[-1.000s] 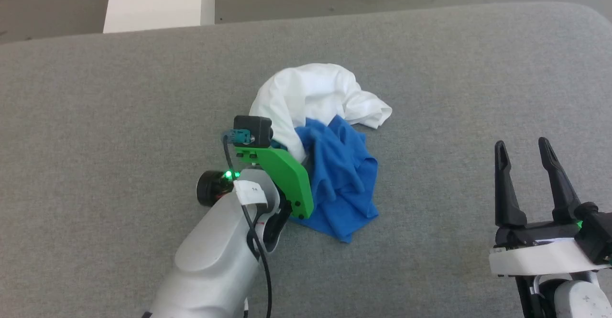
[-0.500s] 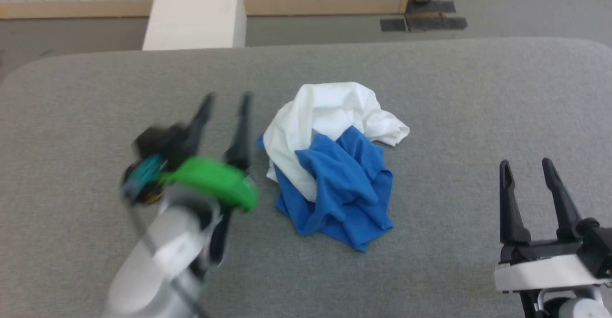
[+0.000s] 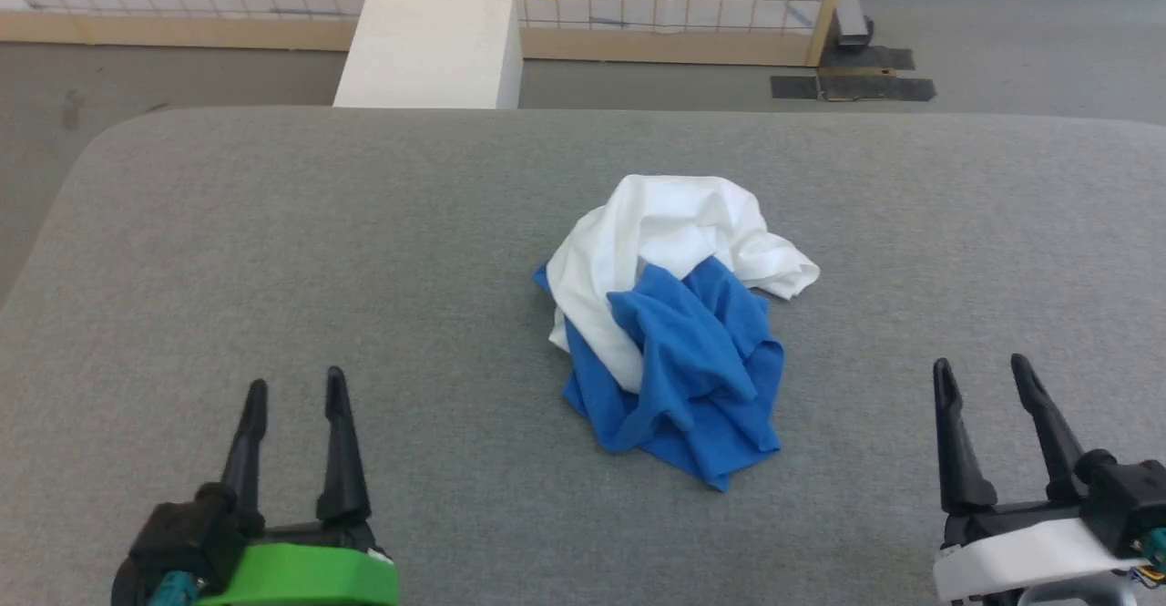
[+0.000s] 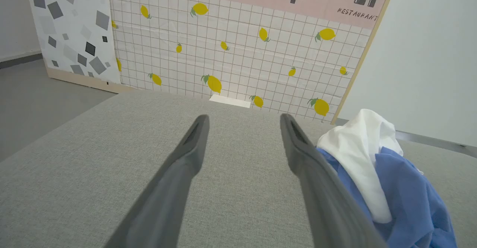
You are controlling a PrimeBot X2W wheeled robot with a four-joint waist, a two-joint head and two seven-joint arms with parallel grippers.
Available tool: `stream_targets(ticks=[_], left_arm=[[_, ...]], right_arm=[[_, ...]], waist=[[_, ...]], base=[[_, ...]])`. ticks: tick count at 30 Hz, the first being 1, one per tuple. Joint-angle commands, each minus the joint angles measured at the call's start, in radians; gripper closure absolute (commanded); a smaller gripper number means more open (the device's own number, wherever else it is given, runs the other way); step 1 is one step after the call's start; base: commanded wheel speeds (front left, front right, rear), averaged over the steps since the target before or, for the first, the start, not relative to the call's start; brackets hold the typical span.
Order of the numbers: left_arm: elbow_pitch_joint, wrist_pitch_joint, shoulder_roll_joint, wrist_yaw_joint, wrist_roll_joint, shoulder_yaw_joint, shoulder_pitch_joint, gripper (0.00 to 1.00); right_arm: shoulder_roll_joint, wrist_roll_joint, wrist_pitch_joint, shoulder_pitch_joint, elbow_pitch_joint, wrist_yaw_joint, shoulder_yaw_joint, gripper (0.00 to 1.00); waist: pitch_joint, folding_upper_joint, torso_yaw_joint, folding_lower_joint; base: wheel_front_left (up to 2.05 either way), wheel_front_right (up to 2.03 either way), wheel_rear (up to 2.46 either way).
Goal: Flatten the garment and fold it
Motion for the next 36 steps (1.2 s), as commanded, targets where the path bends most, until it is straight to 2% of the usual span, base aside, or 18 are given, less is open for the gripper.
stream_targets(ticks=[1, 7, 15, 22, 23, 24, 28, 32, 33, 36], left_arm=[[-0.006, -0.004, -0.017, -0.019, 0.022, 0.008, 0.010, 0.00], [0.016, -0.005, -0.084, -0.096, 0.071, 0.023, -0.027, 0.00], [0.079, -0.005, -0.164, -0.189, 0.100, 0.043, -0.086, 0.00], [0.123, -0.005, -0.197, -0.240, 0.121, 0.060, -0.108, 0.00], [0.129, -0.005, -0.200, -0.246, 0.123, 0.062, -0.110, 0.00], [0.134, -0.005, -0.202, -0.249, 0.125, 0.064, -0.111, 0.00], [0.151, -0.005, -0.207, -0.255, 0.133, 0.074, -0.105, 0.00], [0.156, -0.005, -0.209, -0.256, 0.145, 0.089, -0.087, 0.00], [0.156, -0.005, -0.210, -0.261, 0.155, 0.099, -0.077, 0.00], [0.153, -0.005, -0.211, -0.262, 0.159, 0.106, -0.074, 0.00]], right_arm=[[0.001, -0.006, 0.019, 0.006, -0.006, -0.002, 0.006, 0.00], [0.001, -0.073, 0.187, -0.047, -0.005, -0.002, 0.056, 0.00], [-0.086, -0.088, 0.489, -0.125, 0.051, -0.002, 0.157, 0.00], [-0.109, -0.079, 0.607, -0.156, 0.126, -0.002, 0.224, 0.00], [-0.109, -0.075, 0.624, -0.156, 0.143, -0.002, 0.230, 0.42], [-0.110, -0.073, 0.636, -0.157, 0.157, -0.002, 0.236, 1.00], [-0.109, -0.066, 0.648, -0.163, 0.184, -0.002, 0.247, 1.00], [-0.121, -0.069, 0.613, -0.190, 0.169, -0.002, 0.224, 1.00], [-0.165, -0.075, 0.599, -0.239, 0.130, -0.002, 0.181, 1.00], [-0.220, -0.076, 0.607, -0.287, 0.077, -0.002, 0.129, 1.00]], waist=[[0.011, -0.0001, 0.018, 0.0000], [0.059, -0.0001, 0.064, 0.0000], [0.139, -0.0001, 0.146, 0.0000], [0.158, -0.0001, 0.206, 0.0000], [0.155, -0.0001, 0.211, 0.0000], [0.152, -0.0001, 0.214, 0.0000], [0.125, -0.0001, 0.213, 0.0000], [0.087, -0.0001, 0.179, 0.0000], [0.058, -0.0001, 0.134, 0.0000], [0.044, -0.0001, 0.097, 0.0000]], base=[[0.00, 0.00, 0.00], [0.00, 0.00, 0.00], [0.00, 0.00, 0.00], [0.00, 0.00, 0.00], [0.00, 0.00, 0.00], [0.00, 0.00, 0.00], [0.00, 0.00, 0.00], [0.00, 0.00, 0.00], [0.00, 0.00, 0.00], [0.00, 0.00, 0.00]])
